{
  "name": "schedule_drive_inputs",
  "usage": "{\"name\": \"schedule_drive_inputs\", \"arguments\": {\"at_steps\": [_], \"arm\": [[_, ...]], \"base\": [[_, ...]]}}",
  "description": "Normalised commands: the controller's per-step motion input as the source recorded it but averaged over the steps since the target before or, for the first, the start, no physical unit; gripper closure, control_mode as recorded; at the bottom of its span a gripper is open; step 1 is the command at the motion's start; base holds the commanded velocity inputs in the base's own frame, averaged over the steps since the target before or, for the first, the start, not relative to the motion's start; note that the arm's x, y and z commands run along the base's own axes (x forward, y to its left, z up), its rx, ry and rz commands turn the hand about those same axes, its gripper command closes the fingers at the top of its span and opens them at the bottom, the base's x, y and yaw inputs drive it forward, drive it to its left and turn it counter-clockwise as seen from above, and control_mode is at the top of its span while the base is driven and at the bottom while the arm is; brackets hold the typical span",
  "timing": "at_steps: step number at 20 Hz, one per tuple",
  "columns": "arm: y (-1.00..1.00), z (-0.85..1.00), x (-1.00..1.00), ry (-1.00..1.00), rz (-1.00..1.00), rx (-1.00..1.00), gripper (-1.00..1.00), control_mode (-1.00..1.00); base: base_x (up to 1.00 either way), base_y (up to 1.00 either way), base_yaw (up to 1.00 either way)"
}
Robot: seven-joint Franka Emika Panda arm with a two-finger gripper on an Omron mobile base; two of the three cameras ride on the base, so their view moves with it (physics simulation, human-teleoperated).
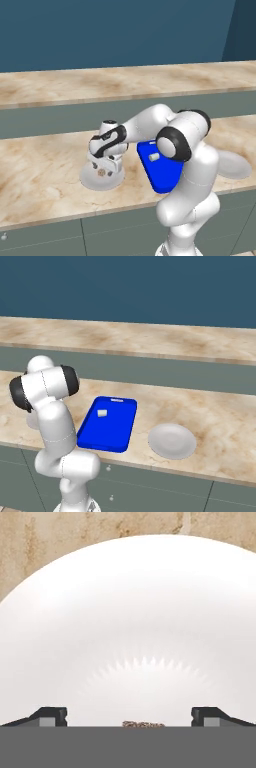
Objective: Move the dessert items from the plates to the tray.
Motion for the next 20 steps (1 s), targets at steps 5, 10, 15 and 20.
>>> {"name": "schedule_drive_inputs", "arguments": {"at_steps": [5,10,15,20], "arm": [[0.05,-0.02,0.02,0.01,0.0,0.0,-1.0,-1.0],[0.13,0.0,-0.06,0.0,0.0,0.0,-1.0,-1.0],[0.09,0.0,-0.09,0.0,0.0,0.0,-1.0,-1.0],[0.0,-0.01,-0.08,0.0,0.0,0.0,-1.0,-1.0]], "base": [[0.0,0.0,0.0],[0.0,0.0,0.0],[0.0,0.0,0.0],[0.0,0.0,0.0]]}}
